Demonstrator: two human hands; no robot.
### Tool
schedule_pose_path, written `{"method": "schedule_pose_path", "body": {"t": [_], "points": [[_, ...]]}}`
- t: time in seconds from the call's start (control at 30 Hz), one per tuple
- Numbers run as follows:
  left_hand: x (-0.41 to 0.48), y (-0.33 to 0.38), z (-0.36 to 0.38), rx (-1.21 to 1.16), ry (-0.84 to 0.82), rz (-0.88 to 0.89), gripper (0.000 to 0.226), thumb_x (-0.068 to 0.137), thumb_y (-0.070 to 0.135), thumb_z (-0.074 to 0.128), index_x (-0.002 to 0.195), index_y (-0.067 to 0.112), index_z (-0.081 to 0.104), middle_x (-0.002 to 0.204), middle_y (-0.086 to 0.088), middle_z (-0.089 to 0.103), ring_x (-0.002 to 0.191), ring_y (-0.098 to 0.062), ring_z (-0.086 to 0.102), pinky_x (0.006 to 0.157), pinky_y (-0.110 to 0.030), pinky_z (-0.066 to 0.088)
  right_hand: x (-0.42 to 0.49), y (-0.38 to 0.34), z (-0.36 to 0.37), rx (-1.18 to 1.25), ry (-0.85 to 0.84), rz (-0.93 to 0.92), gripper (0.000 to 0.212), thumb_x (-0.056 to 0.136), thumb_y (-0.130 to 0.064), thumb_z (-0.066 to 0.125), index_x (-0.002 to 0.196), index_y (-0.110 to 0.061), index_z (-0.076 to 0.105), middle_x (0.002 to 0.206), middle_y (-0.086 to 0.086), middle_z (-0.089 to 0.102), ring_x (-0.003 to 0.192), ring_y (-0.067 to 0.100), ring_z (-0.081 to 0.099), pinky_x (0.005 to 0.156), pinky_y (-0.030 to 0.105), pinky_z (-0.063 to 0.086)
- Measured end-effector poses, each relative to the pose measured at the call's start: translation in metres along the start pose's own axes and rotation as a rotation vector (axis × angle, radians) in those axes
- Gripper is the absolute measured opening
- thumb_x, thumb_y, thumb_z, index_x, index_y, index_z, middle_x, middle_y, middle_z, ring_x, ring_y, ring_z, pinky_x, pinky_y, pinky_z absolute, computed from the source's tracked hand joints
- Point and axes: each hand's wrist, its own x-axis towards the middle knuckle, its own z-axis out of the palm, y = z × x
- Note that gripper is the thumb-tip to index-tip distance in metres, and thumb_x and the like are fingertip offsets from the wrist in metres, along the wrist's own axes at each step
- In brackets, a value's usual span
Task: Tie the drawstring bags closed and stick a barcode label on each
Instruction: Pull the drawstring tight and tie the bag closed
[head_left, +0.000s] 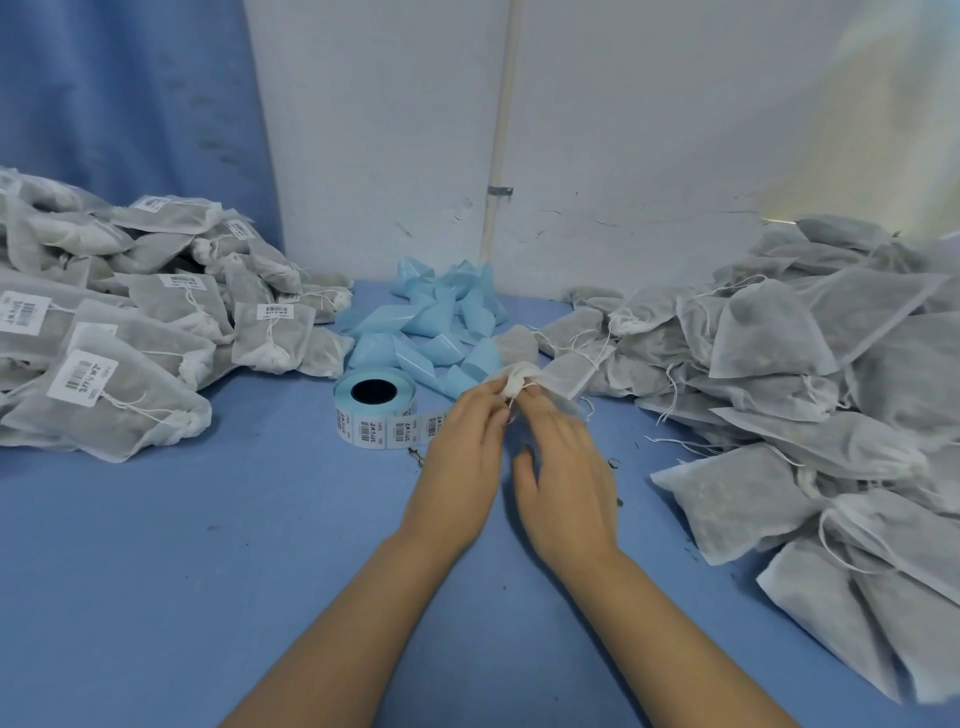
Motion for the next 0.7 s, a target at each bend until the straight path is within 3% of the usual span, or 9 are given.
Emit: {"method": "schedule_pose_path", "body": {"t": [0.13, 0.27, 0.37, 0.5, 0.57, 0.7], "points": [[0.0, 0.001, 0.002, 0.03, 0.007, -0.023, 0.018, 0.1, 0.005, 0.039, 0.103, 0.008, 0.057, 0.116, 0.01, 0.054, 0.101, 0.019, 0.045, 0.088, -0.001, 0.031, -0.001, -0.001, 0.001, 0.033, 0.022, -0.044, 0.068, 0.08, 0.001, 0.055, 0.144, -0.018, 0.041, 0.149, -0.009, 0.039, 0.128, 0.016, 0.045, 0.097, 0.025, 0.036], [-0.003, -0.002, 0.005, 0.123, -0.026, -0.034, 0.017, 0.101, 0.015, 0.039, 0.103, 0.015, 0.056, 0.1, 0.006, 0.057, 0.089, -0.002, 0.052, 0.078, -0.019, 0.04, 0.0, -0.002, 0.0, 0.102, 0.125, -0.063, 0.067, 0.08, 0.004, 0.055, 0.142, -0.02, 0.045, 0.145, -0.014, 0.043, 0.118, 0.013, 0.048, 0.092, 0.028, 0.042], [-0.005, -0.005, 0.004, 0.135, -0.059, -0.06, 0.017, 0.101, 0.021, 0.039, 0.1, 0.018, 0.055, 0.093, 0.006, 0.058, 0.083, -0.006, 0.052, 0.074, -0.027, 0.042, 0.0, -0.002, 0.001, 0.132, 0.199, -0.064, 0.055, 0.082, 0.003, 0.056, 0.133, -0.018, 0.056, 0.132, -0.01, 0.058, 0.109, 0.013, 0.05, 0.084, 0.026, 0.045], [-0.007, -0.01, 0.001, 0.113, -0.12, -0.057, 0.015, 0.1, 0.023, 0.042, 0.09, 0.022, 0.054, 0.083, 0.011, 0.058, 0.076, -0.003, 0.05, 0.069, -0.022, 0.04, 0.001, 0.004, 0.001, 0.345, 0.244, 0.065, 0.031, 0.089, -0.004, 0.061, 0.114, -0.019, 0.069, 0.102, -0.029, 0.059, 0.097, 0.004, 0.047, 0.081, 0.006, 0.034], [-0.007, -0.009, 0.001, 0.076, -0.175, -0.084, 0.019, 0.1, 0.023, 0.043, 0.083, 0.028, 0.049, 0.074, 0.013, 0.057, 0.07, 0.0, 0.05, 0.066, -0.018, 0.039, 0.002, 0.007, 0.0, 0.432, 0.273, 0.116, 0.024, 0.087, -0.007, 0.065, 0.106, -0.02, 0.073, 0.096, -0.031, 0.059, 0.094, -0.007, 0.043, 0.083, 0.002, 0.032], [-0.009, -0.011, 0.002, 0.022, -0.254, -0.134, 0.018, 0.101, 0.024, 0.042, 0.084, 0.024, 0.049, 0.078, 0.006, 0.063, 0.067, 0.004, 0.057, 0.073, -0.029, 0.047, 0.003, 0.01, 0.0, 0.504, 0.301, 0.194, 0.021, 0.085, -0.009, 0.068, 0.097, -0.025, 0.074, 0.091, -0.027, 0.064, 0.096, -0.009, 0.041, 0.083, 0.003, 0.032]]}}
